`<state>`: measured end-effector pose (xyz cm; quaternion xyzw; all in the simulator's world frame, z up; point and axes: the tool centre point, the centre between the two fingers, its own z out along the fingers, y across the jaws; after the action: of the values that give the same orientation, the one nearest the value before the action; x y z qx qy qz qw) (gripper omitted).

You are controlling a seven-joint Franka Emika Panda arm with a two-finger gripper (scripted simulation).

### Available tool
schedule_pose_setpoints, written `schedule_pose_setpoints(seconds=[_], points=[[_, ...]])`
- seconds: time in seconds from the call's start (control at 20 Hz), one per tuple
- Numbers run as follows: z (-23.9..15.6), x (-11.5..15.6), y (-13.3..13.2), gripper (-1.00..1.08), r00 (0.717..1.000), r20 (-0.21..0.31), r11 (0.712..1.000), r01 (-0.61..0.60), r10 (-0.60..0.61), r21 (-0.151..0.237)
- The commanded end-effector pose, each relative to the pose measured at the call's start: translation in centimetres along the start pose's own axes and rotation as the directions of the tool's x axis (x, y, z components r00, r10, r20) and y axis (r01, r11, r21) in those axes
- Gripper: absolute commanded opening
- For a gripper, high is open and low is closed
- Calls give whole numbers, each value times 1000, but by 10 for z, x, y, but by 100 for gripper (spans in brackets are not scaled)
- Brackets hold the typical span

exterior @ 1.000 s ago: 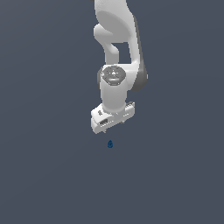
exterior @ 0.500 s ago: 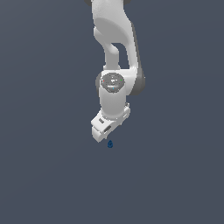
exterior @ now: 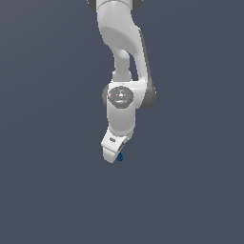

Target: Pick up the object and move it to a goal position.

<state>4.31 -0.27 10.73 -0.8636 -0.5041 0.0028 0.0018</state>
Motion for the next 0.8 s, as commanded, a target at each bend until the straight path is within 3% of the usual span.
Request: schedule_pose_setpoints(seconds=[0.0,0.35,0.75], points=[[3,0,4,100,998,0,998,69,-69,-1],[10,0,11,100,978,-1,978,209,-209,-5],[14,0,15,100,959,-1,959,285,-285,-6]])
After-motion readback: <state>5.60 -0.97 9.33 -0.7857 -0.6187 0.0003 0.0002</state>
